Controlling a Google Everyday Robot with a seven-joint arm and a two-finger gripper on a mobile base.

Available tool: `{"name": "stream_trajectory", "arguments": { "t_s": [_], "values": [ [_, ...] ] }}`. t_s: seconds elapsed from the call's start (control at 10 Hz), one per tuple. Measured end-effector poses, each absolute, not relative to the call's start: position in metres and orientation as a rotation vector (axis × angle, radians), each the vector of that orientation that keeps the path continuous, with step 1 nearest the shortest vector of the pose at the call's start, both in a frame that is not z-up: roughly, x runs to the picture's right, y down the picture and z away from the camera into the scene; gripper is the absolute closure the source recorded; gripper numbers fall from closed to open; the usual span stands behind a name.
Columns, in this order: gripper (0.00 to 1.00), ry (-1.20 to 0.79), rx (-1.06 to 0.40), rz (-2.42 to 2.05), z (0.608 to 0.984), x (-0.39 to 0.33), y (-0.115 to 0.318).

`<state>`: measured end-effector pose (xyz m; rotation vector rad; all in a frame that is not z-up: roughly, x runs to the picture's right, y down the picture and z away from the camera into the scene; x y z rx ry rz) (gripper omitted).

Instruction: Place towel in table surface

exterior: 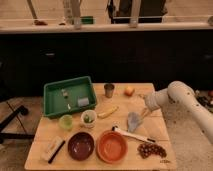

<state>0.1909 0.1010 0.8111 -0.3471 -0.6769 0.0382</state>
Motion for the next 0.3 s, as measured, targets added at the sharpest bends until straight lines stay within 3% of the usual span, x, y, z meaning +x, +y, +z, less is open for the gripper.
{"name": "stream_trajectory", "arguments": {
  "t_s": [0.3],
  "values": [
    [0.20, -0.665, -0.367, 0.043, 0.8143, 0.1965, 0.1019]
  ]
}}
